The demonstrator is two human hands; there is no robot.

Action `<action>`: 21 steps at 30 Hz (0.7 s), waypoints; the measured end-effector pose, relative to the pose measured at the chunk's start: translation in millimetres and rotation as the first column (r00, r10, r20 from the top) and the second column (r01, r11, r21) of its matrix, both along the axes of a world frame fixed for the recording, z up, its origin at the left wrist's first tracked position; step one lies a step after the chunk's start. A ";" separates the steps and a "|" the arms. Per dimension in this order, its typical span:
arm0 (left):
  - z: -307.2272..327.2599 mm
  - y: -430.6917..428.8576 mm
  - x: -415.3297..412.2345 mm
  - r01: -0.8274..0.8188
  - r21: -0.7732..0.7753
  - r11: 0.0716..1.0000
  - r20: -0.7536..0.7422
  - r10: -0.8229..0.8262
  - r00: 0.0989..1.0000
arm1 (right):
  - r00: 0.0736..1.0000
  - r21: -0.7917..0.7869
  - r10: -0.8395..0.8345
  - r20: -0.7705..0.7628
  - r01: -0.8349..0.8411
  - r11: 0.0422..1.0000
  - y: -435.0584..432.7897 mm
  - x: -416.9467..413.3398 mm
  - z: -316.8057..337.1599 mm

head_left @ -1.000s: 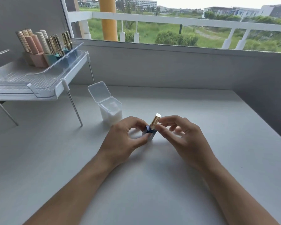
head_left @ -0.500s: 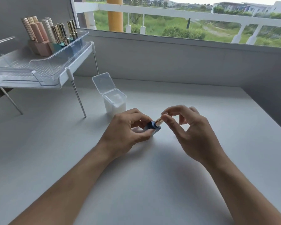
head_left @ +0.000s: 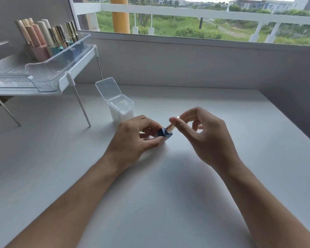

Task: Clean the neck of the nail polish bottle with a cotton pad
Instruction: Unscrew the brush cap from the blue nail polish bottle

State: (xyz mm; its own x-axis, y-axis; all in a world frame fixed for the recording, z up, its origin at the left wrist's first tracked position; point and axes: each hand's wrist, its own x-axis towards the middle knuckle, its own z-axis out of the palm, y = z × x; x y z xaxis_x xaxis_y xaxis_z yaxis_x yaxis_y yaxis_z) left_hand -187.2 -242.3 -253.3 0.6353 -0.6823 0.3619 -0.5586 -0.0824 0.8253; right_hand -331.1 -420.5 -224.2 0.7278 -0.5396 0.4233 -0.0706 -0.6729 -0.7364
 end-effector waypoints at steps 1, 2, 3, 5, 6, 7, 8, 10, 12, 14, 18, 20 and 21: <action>0.0 0.1 0.0 -0.002 0.002 1.000 0.001 0.002 1.000 | 1.000 0.013 0.015 -0.001 -0.015 1.000 0.4 -0.2 0.7; -0.1 0.1 0.1 -0.004 0.003 1.000 -0.001 0.004 1.000 | 0.999 0.031 0.042 -0.007 -0.041 0.999 0.6 -0.7 1.5; -0.1 0.4 0.5 -0.005 0.002 1.000 -0.004 0.005 1.000 | 0.997 0.050 0.077 -0.019 -0.076 0.996 1.2 -1.3 2.4; -0.5 0.6 1.7 -0.009 0.006 1.000 0.005 0.009 1.000 | 0.991 0.077 0.130 -0.033 -0.127 0.989 3.1 -2.1 3.0; -0.7 0.6 2.0 -0.012 0.009 1.000 0.014 0.012 1.000 | 0.991 0.090 0.133 -0.033 -0.130 0.988 3.7 -2.3 2.4; -0.8 0.4 2.0 -0.013 0.011 1.000 0.019 0.013 1.000 | 0.992 0.104 0.120 -0.026 -0.117 0.988 4.3 -2.4 2.0; -0.8 0.3 1.8 -0.013 0.013 1.000 0.020 0.013 1.000 | 0.995 0.115 0.097 -0.018 -0.094 0.989 4.4 -1.9 1.1; -0.7 -0.1 1.0 -0.010 0.014 1.000 0.014 0.010 1.000 | 0.999 0.121 0.043 -0.007 -0.041 0.992 3.1 -0.6 -1.0; -1.0 -0.5 0.5 -0.008 0.016 1.000 0.017 0.007 1.000 | 1.000 0.119 0.026 -0.008 -0.025 0.993 2.2 0.1 -2.6; -1.1 -1.1 0.8 -0.007 0.020 1.000 0.024 0.006 1.000 | 0.999 0.124 0.052 -0.008 -0.050 0.991 1.9 0.9 -3.5; -0.8 -1.9 1.2 -0.012 0.028 1.000 0.026 0.011 1.000 | 0.988 0.176 0.153 -0.010 -0.149 0.973 1.3 0.1 -3.1; -1.3 -1.7 1.1 -0.014 0.028 1.000 0.024 0.013 1.000 | 0.984 0.199 0.176 -0.010 -0.171 0.965 1.7 -0.2 -2.6; -1.4 -1.3 0.8 -0.015 0.029 0.999 0.023 0.014 1.000 | 0.986 0.197 0.168 -0.008 -0.163 0.967 1.9 -0.6 -2.3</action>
